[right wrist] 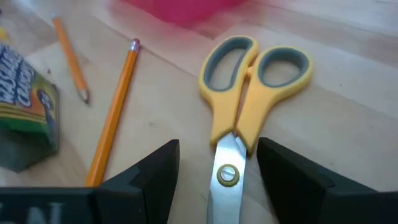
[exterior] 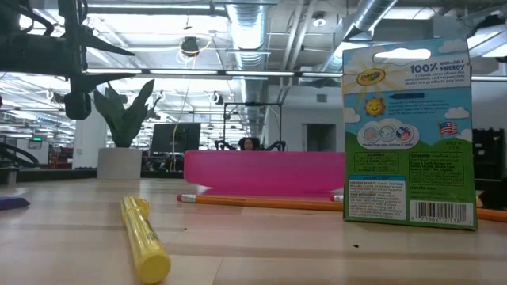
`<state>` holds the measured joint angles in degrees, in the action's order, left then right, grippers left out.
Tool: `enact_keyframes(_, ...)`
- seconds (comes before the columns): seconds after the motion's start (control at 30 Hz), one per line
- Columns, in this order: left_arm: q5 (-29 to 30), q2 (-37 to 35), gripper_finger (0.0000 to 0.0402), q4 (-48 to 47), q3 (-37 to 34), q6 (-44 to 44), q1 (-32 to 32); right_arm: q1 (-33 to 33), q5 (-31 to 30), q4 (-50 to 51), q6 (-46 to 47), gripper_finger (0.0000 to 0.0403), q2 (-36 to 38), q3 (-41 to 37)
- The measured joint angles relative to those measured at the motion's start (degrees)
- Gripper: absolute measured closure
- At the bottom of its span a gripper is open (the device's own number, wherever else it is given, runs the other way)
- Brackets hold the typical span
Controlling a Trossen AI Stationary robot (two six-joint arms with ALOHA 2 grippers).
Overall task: Pack school essentials
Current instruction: Put the yellow scissors into the red supply box
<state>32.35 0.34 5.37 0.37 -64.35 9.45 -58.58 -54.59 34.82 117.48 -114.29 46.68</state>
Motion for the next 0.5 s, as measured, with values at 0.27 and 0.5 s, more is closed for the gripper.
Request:
enact_keyframes(0.27, -0.1, 0.0, 0.0264, 0.0, 0.0, -0.9, 0.0, 0.1, 0.4, 1.7, -1.3, 0.0302, -0.5, 0.0)
enact_keyframes(0.5, -0.1, 0.0, 0.0264, 0.0, 0.0, -0.9, 0.0, 0.6, 0.9, 1.5, -3.7, 0.0355, 0.4, -0.1)
